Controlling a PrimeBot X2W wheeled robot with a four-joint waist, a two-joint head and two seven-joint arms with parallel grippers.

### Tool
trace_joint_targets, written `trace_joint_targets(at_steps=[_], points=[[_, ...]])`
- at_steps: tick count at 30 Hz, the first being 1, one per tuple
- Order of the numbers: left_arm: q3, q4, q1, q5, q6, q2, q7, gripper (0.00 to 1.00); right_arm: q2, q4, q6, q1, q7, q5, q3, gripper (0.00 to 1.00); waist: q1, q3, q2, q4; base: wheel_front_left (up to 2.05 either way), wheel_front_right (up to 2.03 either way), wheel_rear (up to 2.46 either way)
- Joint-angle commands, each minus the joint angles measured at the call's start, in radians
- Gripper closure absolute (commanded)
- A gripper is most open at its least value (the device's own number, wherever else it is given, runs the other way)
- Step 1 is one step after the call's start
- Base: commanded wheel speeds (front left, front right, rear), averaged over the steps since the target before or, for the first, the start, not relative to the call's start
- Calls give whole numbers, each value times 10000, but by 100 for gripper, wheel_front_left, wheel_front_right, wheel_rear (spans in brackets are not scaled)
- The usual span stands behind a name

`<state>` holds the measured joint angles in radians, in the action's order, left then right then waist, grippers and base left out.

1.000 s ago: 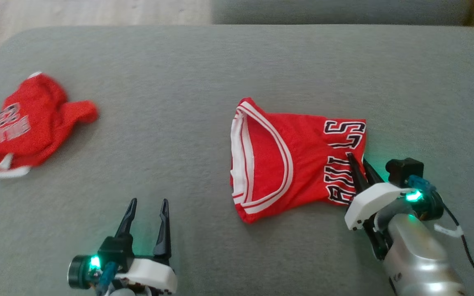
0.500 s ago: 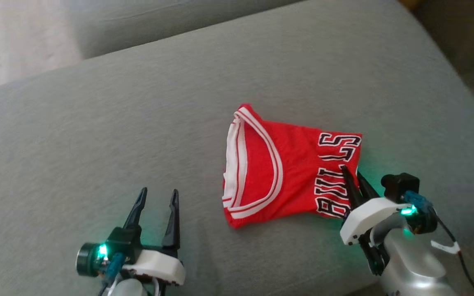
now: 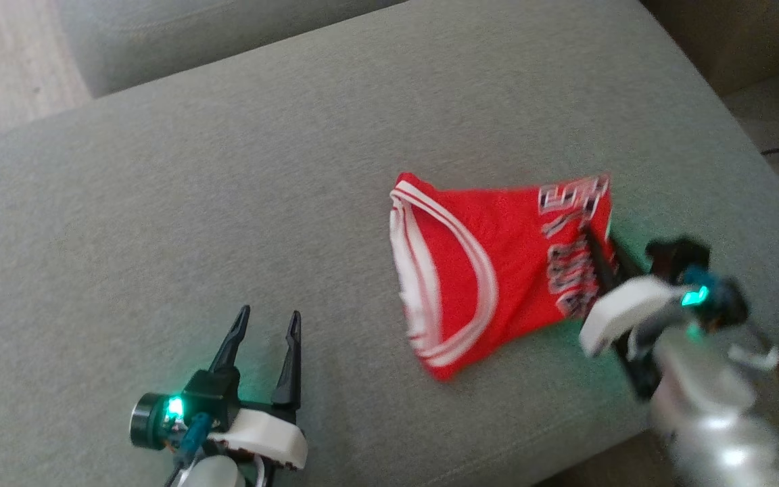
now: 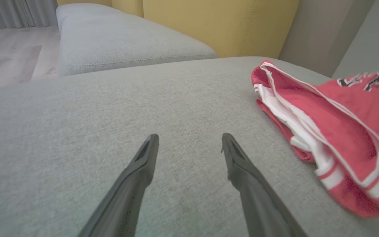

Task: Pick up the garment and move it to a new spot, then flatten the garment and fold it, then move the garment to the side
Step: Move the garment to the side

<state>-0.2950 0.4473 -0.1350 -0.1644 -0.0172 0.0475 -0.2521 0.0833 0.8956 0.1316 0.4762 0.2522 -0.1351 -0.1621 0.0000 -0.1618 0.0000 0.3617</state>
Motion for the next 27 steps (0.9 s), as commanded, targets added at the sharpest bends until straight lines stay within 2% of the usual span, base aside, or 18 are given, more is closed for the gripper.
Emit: trace_joint_targets(at_steps=[1,6,9,13,17,18,19,23,27], points=[[268,-231,-229,88,26,28,-97,0,223,-230,-9,841,52,184,-191,100,0,-174,0,-255,0,0,0],[251,-235,-391,296,111,28,-97,0,1061,402,-9,2364,-216,966,252,100,0,-618,0,-890,0,0,0],[235,-233,-597,386,165,28,-97,0,1833,923,-9,3174,-424,1639,925,100,0,-946,0,-1321,0,0,0],[294,-272,-918,602,212,28,-97,0,2748,1511,-9,3855,-596,2410,2607,100,0,-1356,0,-1823,0,0,0],[440,-335,-1113,762,227,28,-97,0,3338,1619,-9,4181,-624,3331,4413,100,0,-1668,0,-2175,0,0,0],[475,-344,-1144,785,226,28,-97,0,3403,1558,-9,4219,-570,3574,4863,80,0,-1733,0,-2245,0,0,0],[520,-352,-1165,794,218,28,-97,0,3393,1497,-9,4240,-523,3833,5256,0,0,-1766,0,-2288,0,0,0],[671,-390,-1177,739,172,28,-97,0,2969,1200,-9,4306,-234,4599,6459,0,0,-1787,0,-2385,0,0,0],[897,-439,-1190,646,104,28,-97,0,2297,1032,-9,4381,33,4884,6639,0,0,-1599,0,-2466,0,0,0]])
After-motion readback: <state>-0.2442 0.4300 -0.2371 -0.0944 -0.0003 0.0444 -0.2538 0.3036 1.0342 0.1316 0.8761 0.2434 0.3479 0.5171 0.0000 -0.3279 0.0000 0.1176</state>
